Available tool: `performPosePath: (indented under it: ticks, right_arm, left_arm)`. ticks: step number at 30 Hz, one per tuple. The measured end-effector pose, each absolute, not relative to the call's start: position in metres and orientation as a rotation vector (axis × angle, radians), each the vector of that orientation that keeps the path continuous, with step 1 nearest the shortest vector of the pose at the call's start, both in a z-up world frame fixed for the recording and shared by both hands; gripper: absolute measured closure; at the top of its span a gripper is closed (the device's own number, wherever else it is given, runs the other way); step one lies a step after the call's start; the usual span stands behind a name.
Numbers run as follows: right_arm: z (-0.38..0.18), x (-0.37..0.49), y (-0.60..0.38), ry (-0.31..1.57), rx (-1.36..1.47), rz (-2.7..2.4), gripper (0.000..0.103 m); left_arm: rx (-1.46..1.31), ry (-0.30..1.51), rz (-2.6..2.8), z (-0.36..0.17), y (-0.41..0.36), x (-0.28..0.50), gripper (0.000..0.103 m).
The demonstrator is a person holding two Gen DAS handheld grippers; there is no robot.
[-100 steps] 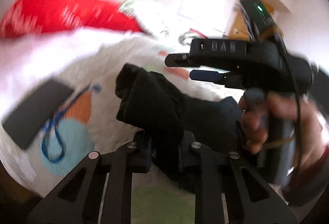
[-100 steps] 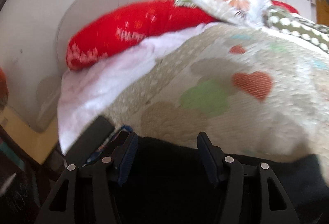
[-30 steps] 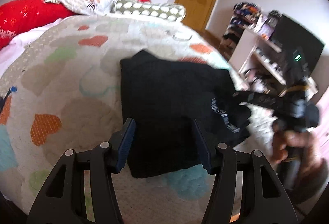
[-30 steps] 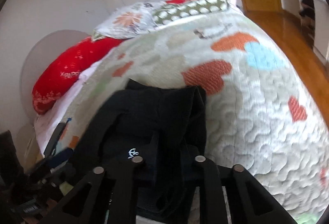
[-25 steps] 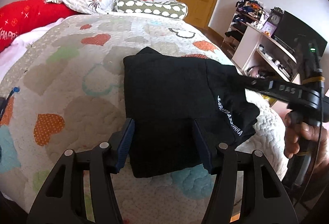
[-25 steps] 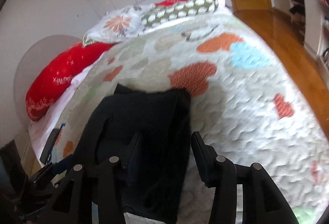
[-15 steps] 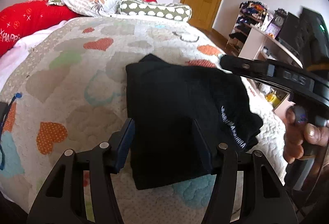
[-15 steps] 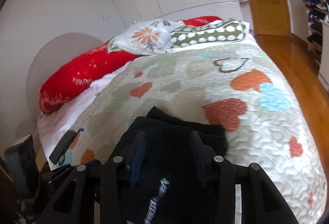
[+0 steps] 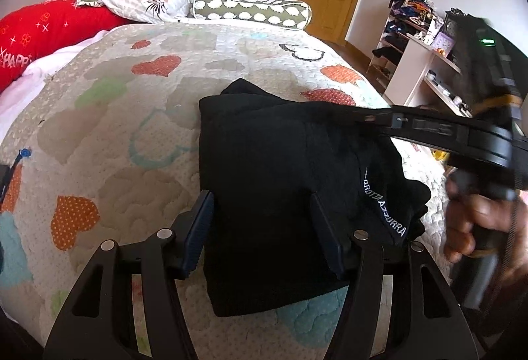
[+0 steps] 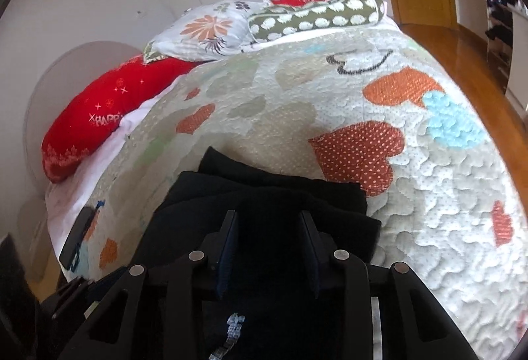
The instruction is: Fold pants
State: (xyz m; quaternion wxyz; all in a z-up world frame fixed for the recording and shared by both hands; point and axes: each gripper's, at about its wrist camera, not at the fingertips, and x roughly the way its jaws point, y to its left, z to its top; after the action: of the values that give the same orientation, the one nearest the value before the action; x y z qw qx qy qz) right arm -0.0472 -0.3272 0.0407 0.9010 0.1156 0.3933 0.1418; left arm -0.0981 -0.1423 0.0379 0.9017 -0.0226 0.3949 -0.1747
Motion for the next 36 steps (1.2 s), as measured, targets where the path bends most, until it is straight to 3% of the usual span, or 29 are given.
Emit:
performPosePath:
  ticks: [6,14,36]
  right_arm:
    - [0.054,-0.095,-0.322,0.782,0.112,0.285,0.068]
    - [0.011,-0.127,-0.341,0.837,0.140,0.226,0.068]
    - [0.065,-0.132,-0.317,0.708,0.104,0.187,0.056]
  left_arm:
    - [-0.029,0.811,-0.350,0.040,-0.144,-0.104,0.043]
    - [-0.005,0.802,-0.322,0.037,-0.149,-0.111,0.043]
    - [0.014,0.727,-0.244,0.063,-0.140,-0.132,0.043]
